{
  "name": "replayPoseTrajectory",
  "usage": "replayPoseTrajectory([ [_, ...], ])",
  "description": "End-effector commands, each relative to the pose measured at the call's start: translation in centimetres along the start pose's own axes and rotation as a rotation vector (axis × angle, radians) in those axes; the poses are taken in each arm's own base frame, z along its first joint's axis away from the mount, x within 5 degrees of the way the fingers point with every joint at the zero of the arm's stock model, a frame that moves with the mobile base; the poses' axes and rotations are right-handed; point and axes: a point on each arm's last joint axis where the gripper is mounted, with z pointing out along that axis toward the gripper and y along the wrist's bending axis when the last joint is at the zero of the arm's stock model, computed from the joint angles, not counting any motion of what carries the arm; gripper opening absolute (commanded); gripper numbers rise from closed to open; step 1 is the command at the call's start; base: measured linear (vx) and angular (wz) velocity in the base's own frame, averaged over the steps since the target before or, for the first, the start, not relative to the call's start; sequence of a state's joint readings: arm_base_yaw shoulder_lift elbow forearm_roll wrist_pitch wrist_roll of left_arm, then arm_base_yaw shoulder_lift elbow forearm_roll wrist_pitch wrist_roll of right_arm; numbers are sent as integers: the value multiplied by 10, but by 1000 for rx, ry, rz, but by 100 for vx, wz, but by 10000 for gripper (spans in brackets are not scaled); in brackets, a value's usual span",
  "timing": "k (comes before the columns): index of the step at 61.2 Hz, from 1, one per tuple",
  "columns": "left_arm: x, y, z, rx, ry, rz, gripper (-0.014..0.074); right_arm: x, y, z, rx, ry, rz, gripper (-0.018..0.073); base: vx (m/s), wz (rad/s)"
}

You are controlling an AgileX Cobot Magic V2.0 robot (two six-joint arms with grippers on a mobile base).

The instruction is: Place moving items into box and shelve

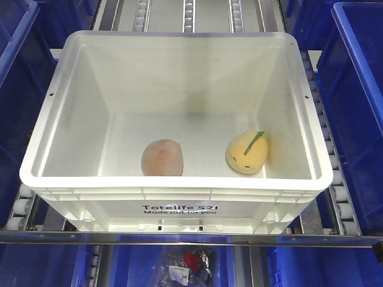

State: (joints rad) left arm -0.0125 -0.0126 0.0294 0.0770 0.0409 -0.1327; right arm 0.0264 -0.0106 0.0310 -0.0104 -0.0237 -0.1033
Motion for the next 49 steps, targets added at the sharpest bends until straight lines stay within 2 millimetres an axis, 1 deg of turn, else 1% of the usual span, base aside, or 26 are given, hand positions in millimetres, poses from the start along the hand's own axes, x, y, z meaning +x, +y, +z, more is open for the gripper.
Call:
replayPoseTrajectory([
  [1, 1, -1, 0, 13, -70, -12, -22, -3, -1, -1, 17, -85, -14, -16, 0, 0],
  [49, 1, -1, 0, 13, -70, -12, -22, -2, -1, -1, 16, -84, -15, -16, 0, 0],
])
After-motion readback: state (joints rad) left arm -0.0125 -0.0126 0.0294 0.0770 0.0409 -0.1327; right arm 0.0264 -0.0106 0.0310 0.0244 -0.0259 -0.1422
